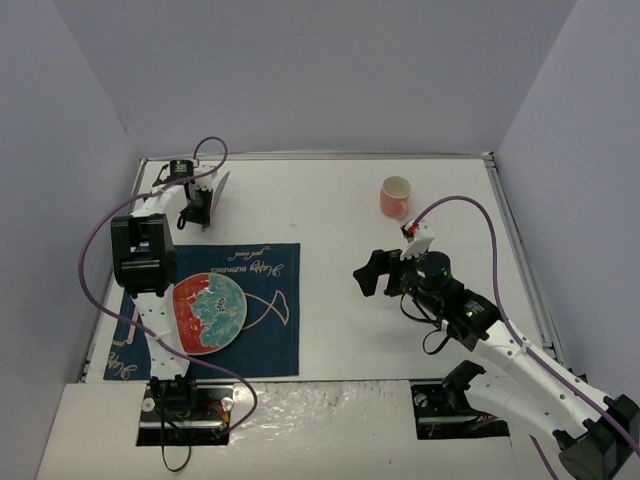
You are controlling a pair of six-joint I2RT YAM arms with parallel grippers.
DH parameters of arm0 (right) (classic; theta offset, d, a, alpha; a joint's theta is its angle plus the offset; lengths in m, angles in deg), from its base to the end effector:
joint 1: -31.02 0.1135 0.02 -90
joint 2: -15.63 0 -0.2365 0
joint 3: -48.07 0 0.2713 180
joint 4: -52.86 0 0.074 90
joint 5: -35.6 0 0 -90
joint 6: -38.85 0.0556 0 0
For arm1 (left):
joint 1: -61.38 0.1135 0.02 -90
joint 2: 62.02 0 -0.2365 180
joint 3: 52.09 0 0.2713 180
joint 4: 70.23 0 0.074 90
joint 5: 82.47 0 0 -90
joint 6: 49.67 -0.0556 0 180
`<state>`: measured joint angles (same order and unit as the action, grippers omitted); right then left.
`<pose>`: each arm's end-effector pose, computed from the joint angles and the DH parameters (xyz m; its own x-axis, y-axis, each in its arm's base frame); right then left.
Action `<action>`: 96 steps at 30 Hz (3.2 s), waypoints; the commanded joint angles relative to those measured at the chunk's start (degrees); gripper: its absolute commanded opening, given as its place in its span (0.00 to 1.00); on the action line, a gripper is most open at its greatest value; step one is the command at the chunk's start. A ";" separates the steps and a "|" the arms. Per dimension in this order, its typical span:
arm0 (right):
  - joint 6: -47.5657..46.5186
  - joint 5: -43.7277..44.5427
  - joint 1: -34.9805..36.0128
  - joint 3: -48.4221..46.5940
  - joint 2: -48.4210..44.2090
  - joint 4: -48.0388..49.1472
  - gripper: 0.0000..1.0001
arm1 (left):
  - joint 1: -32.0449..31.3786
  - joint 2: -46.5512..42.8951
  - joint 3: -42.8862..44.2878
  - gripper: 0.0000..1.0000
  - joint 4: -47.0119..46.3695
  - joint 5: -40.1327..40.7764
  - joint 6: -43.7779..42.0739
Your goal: Set the dinner table for one person
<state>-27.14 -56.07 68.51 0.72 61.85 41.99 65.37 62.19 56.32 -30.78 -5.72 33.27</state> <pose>0.2016 0.1567 0.2677 -0.3794 0.2215 -0.8983 -0.5219 0.7504 0.4055 0.4868 0.0212 0.1299 -0.8057 0.0637 -0.5888 0.1629 0.9797 -0.1168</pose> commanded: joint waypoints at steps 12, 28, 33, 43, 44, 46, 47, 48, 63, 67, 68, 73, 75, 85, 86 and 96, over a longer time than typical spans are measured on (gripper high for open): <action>-1.00 0.41 -0.14 -4.10 3.85 7.43 0.99 | -5.52 -19.93 -7.40 0.00 -1.60 -6.08 12.10; 2.73 -4.78 -0.11 -14.17 15.18 17.59 0.96 | -31.70 -43.45 -27.26 0.00 -15.82 7.46 30.36; 5.35 -4.05 -0.06 -15.64 18.25 18.91 0.94 | -39.78 -47.21 -30.48 0.00 -18.70 15.44 30.79; 11.21 -0.27 -0.10 -17.16 23.33 20.25 0.86 | -48.96 -50.03 -36.94 0.00 -21.84 27.87 31.63; 11.61 -0.41 -0.06 -17.35 24.07 20.54 0.85 | -49.52 -50.10 -37.46 0.00 -21.91 28.61 31.89; 11.97 -0.29 -0.13 -17.67 25.21 21.25 0.83 | -50.34 -50.41 -37.91 0.00 -22.37 28.94 32.74; 12.18 -0.42 -0.10 -17.77 25.80 21.69 0.82 | -50.75 -50.62 -38.25 0.00 -22.76 29.14 33.13; 12.42 -0.67 -0.05 -17.83 26.39 22.20 0.80 | -51.16 -50.86 -38.62 0.00 -23.15 29.40 33.44; 13.08 -7.25 -1.72 -19.22 35.41 33.31 0.50 | -53.38 -54.68 -42.19 0.00 -22.90 30.30 36.41; 13.26 -9.91 -2.78 -20.04 36.97 36.35 0.41 | -53.56 -55.10 -43.11 0.00 -22.80 30.30 37.15; 13.32 -10.41 -3.02 -20.36 37.47 36.78 0.40 | -53.58 -55.30 -43.36 0.00 -22.89 30.24 37.36; 14.25 -12.54 -4.07 -21.71 40.03 38.64 0.38 | -53.82 -56.12 -44.25 0.00 -23.21 30.13 37.94; 14.52 -13.57 -4.26 -22.36 41.18 39.24 0.37 | -53.86 -56.47 -44.35 0.00 -23.24 30.09 37.99; 15.84 -17.73 -4.33 -23.44 44.31 41.19 0.27 | -53.96 -56.37 -44.22 0.00 -23.26 29.98 38.00; 15.89 -17.89 -4.27 -23.42 44.31 41.27 0.26 | -53.94 -56.27 -44.19 0.00 -23.13 30.04 38.00; 16.70 -19.35 -4.27 -22.94 44.84 42.31 0.09 | -54.00 -55.92 -44.37 0.00 -23.18 30.13 38.26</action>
<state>-10.74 -73.75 64.36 -19.58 107.16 78.35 11.82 7.78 11.38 -50.05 23.26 70.65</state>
